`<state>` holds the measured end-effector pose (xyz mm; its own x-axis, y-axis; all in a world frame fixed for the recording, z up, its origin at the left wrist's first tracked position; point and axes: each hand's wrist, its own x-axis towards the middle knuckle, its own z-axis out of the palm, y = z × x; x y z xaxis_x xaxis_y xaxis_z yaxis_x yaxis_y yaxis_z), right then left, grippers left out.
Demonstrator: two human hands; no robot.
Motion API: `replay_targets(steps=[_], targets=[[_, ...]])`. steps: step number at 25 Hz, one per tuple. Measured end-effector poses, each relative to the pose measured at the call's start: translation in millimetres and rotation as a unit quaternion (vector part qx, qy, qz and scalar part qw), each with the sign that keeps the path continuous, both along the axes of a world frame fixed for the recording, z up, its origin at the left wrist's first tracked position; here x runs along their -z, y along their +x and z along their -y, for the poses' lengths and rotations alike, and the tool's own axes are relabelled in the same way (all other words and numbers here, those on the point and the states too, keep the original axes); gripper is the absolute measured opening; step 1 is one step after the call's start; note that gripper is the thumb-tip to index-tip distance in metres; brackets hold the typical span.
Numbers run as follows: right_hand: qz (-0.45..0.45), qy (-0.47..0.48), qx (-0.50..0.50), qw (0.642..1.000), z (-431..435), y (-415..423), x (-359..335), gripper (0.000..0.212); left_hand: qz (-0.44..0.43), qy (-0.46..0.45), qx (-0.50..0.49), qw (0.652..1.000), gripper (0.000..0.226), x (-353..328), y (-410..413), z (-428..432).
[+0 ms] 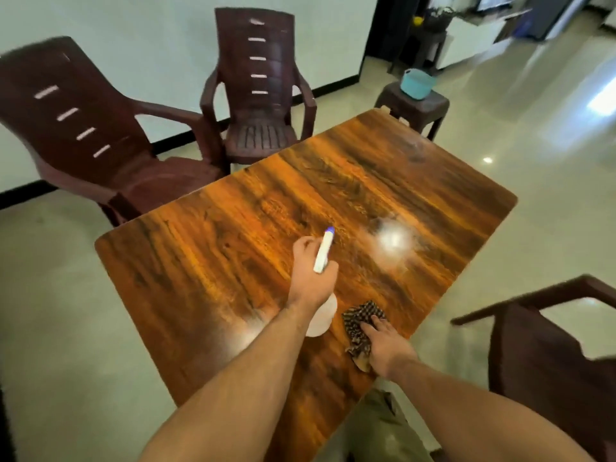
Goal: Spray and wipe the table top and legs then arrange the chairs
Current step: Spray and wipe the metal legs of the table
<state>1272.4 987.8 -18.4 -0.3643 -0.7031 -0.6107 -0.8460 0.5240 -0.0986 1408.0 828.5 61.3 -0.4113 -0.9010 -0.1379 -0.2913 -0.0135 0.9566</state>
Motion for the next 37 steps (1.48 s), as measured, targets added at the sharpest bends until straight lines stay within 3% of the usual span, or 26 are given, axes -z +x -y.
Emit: replay_targets(steps=[2,6,9,14,17,21,23,27,32,37], targets=[[-0.004,-0.027,-0.024,0.999,17,-42,6,0.064,0.016,-0.003,0.016,1.0,0.056,1,-32,-6],[0.016,-0.078,-0.076,0.994,53,-144,25,0.073,0.125,-0.08,0.063,0.987,0.067,7,-132,-8],[0.03,-0.084,-0.112,0.99,67,-217,36,0.072,0.197,-0.082,0.014,0.977,0.063,3,-211,-12],[-0.012,-0.092,-0.084,0.992,77,-337,36,0.065,0.207,-0.061,-0.026,0.976,0.057,-4,-303,-7],[-0.028,-0.104,-0.065,0.992,90,-387,39,0.065,0.24,-0.08,0.017,0.967,0.053,-2,-357,11],[0.032,-0.098,-0.166,0.981,87,-403,40,0.074,0.287,-0.139,0.113,0.941,0.056,18,-424,35],[0.017,-0.093,-0.193,0.977,90,-435,42,0.078,0.305,-0.151,0.136,0.931,0.058,28,-457,45],[-0.022,-0.09,-0.142,0.985,119,-539,46,0.077,0.342,-0.134,0.15,0.918,0.059,41,-522,58],[-0.009,-0.115,-0.172,0.978,177,-658,50,0.074,0.401,-0.076,0.058,0.911,0.051,50,-606,80],[0.035,-0.1,-0.317,0.943,211,-710,38,0.07,0.431,-0.016,-0.02,0.902,0.036,36,-680,87]])
